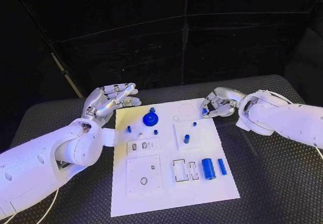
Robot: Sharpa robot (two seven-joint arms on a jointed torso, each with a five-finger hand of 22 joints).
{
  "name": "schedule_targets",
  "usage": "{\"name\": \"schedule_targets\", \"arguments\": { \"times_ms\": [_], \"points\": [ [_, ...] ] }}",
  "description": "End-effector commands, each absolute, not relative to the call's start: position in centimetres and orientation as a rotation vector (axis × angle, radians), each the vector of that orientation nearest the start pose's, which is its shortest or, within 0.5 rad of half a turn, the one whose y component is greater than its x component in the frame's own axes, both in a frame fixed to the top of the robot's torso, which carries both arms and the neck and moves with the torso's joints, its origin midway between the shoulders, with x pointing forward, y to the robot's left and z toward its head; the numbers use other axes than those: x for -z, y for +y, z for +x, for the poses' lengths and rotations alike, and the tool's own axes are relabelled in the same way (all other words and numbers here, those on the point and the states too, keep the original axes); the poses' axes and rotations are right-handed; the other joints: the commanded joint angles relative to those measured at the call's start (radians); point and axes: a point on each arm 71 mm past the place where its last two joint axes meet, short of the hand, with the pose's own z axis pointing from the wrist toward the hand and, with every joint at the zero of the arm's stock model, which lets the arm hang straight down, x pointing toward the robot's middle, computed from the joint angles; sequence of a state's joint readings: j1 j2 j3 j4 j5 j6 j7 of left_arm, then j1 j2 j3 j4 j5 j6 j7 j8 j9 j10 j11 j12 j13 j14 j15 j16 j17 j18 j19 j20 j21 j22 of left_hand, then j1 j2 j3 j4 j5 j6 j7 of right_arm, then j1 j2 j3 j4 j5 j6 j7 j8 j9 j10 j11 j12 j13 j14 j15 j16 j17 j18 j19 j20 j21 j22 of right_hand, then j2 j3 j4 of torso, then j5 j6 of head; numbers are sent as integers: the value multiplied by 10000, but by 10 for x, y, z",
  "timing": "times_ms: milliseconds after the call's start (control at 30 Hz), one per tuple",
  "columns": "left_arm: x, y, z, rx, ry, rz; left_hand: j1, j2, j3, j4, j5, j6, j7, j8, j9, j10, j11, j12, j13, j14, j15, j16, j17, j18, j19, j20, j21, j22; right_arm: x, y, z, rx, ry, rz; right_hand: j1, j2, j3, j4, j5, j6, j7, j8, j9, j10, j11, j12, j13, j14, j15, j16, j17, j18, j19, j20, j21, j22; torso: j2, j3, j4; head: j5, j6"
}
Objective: Assemble the parts on the task board
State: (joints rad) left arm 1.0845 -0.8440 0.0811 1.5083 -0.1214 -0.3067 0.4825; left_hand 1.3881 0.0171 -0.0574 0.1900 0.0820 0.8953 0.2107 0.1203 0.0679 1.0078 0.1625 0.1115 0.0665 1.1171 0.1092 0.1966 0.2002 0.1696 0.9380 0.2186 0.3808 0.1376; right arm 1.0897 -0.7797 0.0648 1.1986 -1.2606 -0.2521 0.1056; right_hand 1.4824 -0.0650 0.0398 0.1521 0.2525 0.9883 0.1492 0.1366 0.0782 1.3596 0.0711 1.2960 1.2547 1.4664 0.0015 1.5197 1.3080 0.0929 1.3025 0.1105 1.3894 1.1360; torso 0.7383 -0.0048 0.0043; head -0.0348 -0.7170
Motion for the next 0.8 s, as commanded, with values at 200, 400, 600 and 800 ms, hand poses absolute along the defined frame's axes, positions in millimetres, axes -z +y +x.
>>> {"name": "schedule_targets", "arguments": {
  "times_ms": [200,400,600,800],
  "points": [
    [181,214,487,16088,13067,-10013,27,78,-73,5,-39,97,4,-52,-10,67,15,-65,-9,43,37,-36,8,139,65,27,-42,-9,227,-265,527,-6721,17282,613,-5,153,44,-60,-61,198,-49,112,15,10,-123,71,11,772,-125,14,1327,-49,25,-89,30,40,-3,5,-3,-16,-18],
    [181,214,487,16087,13071,-10016,27,78,-73,5,-39,97,4,-52,-10,67,15,-65,-9,43,37,-36,8,139,65,27,-42,-9,227,-266,527,-6669,17282,628,-5,153,44,-60,-61,198,-49,112,15,10,-123,71,11,772,-125,14,1327,-49,25,-89,30,40,-2,10,-7,-14,-27],
    [181,214,487,16084,13082,-10022,27,78,-73,5,-39,97,4,-52,-10,67,15,-65,-9,43,37,-36,8,139,65,27,-42,-9,227,-267,528,-6618,17279,655,-5,153,44,-60,-61,198,-49,112,15,10,-123,71,11,772,-125,14,1327,-49,25,-89,30,40,-4,9,-9,-25,-32],
    [181,214,487,16085,13093,-10027,27,78,-73,5,-39,97,4,-52,-10,67,15,-65,-9,43,37,-36,8,139,65,27,-42,-9,226,-266,527,-6700,17099,609,-47,351,170,-44,-72,492,-151,252,38,80,-208,123,76,785,-190,35,1386,-56,60,-141,50,86,-5,10,-8,-27,-52]
  ]
}}
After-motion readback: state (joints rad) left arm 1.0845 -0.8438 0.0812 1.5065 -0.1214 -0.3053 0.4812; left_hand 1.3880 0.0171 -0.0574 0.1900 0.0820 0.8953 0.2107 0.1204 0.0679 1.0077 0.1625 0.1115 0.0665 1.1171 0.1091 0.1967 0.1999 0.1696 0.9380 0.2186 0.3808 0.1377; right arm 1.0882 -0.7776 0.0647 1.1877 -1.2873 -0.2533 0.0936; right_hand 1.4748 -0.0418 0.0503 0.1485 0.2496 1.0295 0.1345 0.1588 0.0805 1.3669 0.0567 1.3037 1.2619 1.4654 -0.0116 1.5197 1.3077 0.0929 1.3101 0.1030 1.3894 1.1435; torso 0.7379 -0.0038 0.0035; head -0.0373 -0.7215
